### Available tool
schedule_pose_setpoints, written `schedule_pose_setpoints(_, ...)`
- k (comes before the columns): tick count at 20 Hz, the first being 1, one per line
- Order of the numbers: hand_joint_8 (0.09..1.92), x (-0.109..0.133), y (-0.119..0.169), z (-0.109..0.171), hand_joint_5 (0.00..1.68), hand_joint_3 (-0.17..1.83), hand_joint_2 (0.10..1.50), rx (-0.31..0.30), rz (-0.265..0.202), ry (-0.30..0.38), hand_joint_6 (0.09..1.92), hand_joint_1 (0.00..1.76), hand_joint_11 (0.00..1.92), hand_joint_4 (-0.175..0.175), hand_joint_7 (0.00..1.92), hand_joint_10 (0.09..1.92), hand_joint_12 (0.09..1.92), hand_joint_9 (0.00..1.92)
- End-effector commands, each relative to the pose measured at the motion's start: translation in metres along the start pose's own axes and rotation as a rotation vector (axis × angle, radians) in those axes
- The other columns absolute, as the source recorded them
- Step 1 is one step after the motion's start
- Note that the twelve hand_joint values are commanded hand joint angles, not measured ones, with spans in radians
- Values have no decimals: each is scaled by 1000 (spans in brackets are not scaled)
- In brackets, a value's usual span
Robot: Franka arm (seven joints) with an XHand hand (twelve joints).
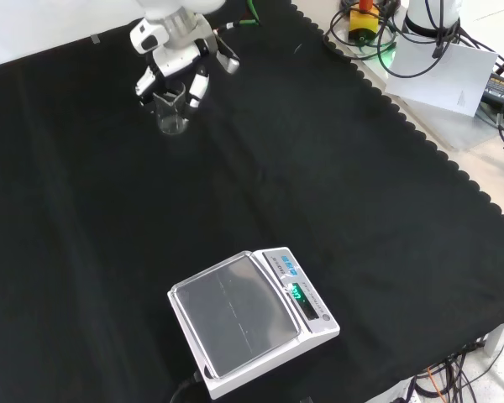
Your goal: Put the beaker on the electronic balance.
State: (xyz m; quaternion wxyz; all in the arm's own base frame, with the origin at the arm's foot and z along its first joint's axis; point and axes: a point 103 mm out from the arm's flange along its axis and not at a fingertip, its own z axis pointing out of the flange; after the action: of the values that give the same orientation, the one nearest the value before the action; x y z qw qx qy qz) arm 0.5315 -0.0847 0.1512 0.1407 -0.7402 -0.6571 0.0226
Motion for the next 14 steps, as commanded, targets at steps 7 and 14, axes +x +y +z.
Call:
schedule_pose_setpoints(7, 1566, 30, -12, -17, 636, -163, 1366, -5, -46, -17, 1483, 1128, 1184, -9, 728, 1453, 1082, 1039)
schedule_pose_setpoints(14, 1570, 98, -7, -18, 640, -175, 1371, 3, -141, -35, 1477, 1129, 1186, -10, 729, 1456, 1084, 1043)
